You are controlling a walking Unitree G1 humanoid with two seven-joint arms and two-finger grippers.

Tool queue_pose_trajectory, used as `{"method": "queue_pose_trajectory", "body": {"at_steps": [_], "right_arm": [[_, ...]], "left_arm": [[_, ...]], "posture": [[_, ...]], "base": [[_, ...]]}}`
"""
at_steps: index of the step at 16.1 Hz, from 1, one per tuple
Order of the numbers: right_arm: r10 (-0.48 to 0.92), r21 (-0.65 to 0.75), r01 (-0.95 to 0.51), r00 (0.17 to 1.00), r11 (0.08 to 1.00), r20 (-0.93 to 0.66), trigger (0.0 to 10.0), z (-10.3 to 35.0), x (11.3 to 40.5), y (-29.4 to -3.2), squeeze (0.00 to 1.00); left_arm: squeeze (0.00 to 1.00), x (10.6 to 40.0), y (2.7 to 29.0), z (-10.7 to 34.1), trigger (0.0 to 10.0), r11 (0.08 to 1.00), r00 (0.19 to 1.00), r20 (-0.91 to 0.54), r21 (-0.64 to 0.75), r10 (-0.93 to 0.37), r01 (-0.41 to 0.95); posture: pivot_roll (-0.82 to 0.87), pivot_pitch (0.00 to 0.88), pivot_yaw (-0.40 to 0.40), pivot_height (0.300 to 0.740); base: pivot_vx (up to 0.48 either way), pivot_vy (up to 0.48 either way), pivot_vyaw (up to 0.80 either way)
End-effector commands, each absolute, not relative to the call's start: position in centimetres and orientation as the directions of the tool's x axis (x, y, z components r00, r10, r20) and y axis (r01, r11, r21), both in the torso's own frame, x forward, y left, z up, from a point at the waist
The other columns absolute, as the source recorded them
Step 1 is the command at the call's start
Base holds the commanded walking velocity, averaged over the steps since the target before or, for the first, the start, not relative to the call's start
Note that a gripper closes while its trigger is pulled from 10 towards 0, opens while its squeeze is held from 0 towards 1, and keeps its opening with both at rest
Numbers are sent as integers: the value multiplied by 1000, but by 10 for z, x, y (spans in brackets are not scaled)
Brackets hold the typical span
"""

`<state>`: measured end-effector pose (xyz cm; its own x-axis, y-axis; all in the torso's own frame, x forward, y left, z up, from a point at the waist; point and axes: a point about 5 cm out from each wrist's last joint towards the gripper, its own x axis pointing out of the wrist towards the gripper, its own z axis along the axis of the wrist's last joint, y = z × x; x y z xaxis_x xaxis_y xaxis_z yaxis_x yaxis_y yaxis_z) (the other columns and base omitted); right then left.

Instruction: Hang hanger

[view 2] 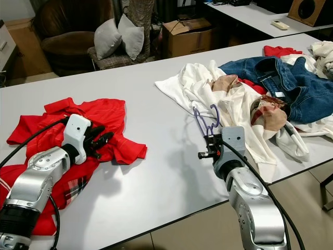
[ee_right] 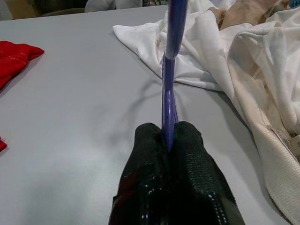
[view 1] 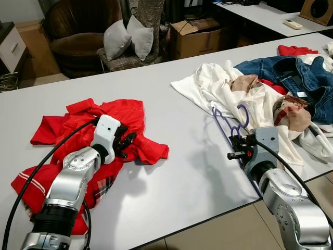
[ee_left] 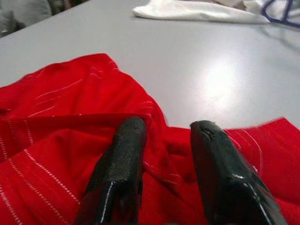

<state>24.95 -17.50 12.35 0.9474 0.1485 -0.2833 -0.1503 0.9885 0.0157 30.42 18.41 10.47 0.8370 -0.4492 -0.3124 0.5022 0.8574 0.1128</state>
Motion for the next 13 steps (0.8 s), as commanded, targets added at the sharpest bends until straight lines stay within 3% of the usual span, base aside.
{"method": "queue_pose_trajectory", "body": {"at_steps": [1,3,4,5,7,13], "right_arm": [[144,31,-142,926,989,-349,10000,109,246,-174,0],[152,19,-155,931,988,-333,10000,112,248,-172,0],[162,21,-165,930,986,-330,10000,112,247,-170,0],[164,20,-167,930,986,-329,10000,112,247,-169,0],[180,16,-185,930,983,-320,10000,112,246,-167,0],[175,1,-185,931,983,-320,10000,111,246,-167,0]], "left_arm": [[0,302,188,97,10000,840,817,-379,156,-435,520],[0,305,197,96,9765,836,841,-401,259,-363,484],[0,308,201,98,3412,840,856,-393,286,-335,461],[0,308,201,99,2667,839,857,-393,292,-333,460],[0,309,204,102,0,819,865,-387,345,-320,458],[0,307,205,102,0,821,866,-380,342,-324,458]], "posture": [[-144,0,100,740],[-142,0,100,740],[-138,0,100,740],[-137,0,100,740],[-135,0,100,740],[-128,0,98,740]], "base": [[0,0,0],[0,0,0],[0,0,0],[0,0,0],[0,0,0],[0,0,0]]}}
